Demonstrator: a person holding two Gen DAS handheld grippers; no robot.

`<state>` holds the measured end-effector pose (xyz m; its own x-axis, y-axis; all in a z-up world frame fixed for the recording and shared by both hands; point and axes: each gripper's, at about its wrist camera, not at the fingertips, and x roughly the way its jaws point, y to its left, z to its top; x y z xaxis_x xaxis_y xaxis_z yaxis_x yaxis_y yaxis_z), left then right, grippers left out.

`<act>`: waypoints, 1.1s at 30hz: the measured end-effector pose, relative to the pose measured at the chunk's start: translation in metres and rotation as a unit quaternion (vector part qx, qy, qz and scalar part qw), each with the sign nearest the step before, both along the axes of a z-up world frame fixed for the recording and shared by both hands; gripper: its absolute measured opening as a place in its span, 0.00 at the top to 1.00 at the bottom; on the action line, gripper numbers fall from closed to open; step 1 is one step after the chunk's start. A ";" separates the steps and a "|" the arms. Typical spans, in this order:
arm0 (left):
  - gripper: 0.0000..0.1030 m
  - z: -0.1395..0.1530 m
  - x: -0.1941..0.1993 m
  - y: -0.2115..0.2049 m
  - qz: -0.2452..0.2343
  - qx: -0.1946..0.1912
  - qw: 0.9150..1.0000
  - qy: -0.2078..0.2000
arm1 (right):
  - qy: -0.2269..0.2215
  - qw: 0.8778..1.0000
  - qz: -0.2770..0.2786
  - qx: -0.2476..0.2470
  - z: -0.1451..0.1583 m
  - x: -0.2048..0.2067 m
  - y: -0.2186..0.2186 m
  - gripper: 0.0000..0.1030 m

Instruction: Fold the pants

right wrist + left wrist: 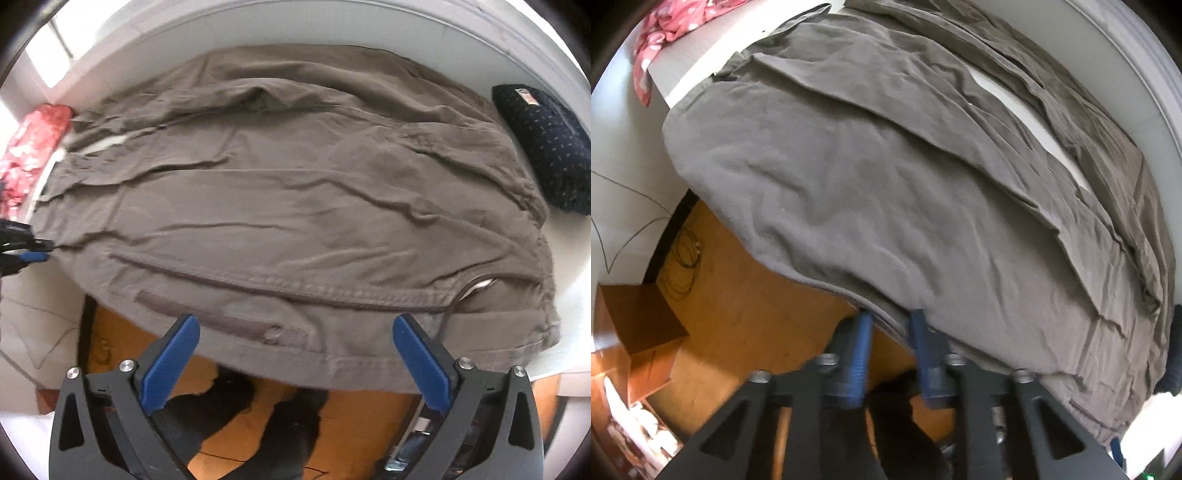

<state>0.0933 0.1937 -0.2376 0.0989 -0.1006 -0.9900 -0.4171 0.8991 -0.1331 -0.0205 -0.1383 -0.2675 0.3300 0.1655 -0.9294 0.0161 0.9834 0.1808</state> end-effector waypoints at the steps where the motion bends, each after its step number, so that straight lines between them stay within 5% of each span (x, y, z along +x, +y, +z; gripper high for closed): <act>1: 0.85 0.003 -0.001 -0.001 0.001 0.001 1.000 -0.001 | -0.004 1.000 0.005 0.002 0.002 -0.005 0.003 0.01; 16: 0.90 0.116 0.030 -0.025 -0.027 -0.036 0.992 -0.121 | -0.023 0.994 0.081 -0.077 -0.019 -0.005 0.042 0.01; 27: 0.92 0.123 0.030 -0.008 -0.016 -0.041 0.989 -0.140 | -0.018 0.993 -0.035 -0.112 -0.023 -0.003 -0.041 0.01; 33: 0.92 0.127 0.031 0.003 -0.013 0.002 0.987 -0.159 | -0.002 0.987 -0.113 -0.116 -0.037 -0.014 -0.089 0.01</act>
